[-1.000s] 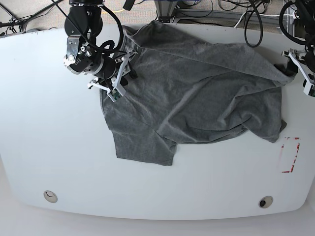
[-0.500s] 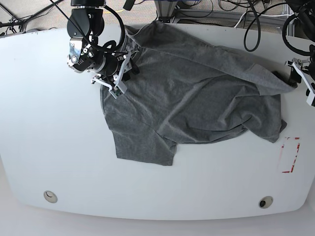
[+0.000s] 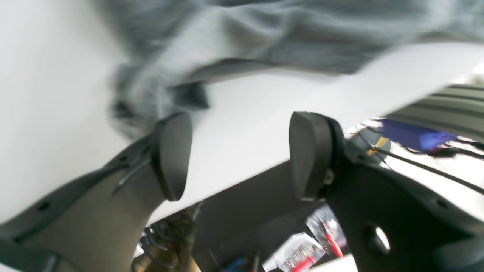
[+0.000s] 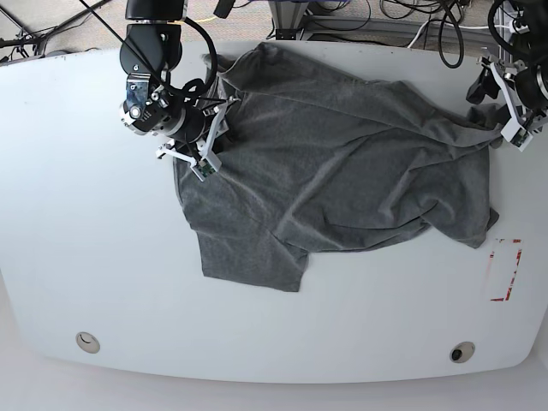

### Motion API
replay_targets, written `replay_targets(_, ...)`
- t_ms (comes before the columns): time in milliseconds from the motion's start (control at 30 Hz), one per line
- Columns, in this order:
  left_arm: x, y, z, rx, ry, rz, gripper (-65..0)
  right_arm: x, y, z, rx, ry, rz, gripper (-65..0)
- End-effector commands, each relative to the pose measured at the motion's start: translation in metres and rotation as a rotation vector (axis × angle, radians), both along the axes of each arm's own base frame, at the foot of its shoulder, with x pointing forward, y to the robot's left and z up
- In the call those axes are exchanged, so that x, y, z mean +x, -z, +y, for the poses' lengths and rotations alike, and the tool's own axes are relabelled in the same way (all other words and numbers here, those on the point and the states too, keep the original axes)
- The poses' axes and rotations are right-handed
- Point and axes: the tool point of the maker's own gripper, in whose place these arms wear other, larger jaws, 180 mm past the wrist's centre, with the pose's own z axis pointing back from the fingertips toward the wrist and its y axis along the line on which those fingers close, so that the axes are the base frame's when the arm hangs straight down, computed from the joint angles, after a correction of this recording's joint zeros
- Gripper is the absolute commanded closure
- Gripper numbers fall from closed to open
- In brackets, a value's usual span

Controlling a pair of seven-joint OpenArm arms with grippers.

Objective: Fold the T-shirt properly
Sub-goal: 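Grasp the shirt collar edge with the right gripper and pull it outward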

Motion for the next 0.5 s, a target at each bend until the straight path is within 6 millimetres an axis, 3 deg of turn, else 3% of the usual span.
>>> replay_targets(0, 0.003, -0.006, 0.006, 0.035, 0.006, -0.014, -37.8, 0.004, 0.008, -0.016, -0.086, 0.007, 0.021, -20.0)
replay_targets(200, 0.019, -0.016, 0.007, 0.036, 0.003, -0.066, -37.8, 0.028, 0.013, -0.052, -0.133, 0.097, 0.023, -20.0)
replay_targets(333, 0.029, -0.022, 0.007, 0.036, 0.004, -0.100, -37.8, 0.052, 0.014, -0.088, -0.155, 0.149, 0.023, -20.0)
replay_targets(467, 0.040, -0.029, 0.005, 0.033, 0.006, -0.136, -37.8, 0.077, 0.007, -0.109, -0.157, 0.171, -0.013, -20.0)
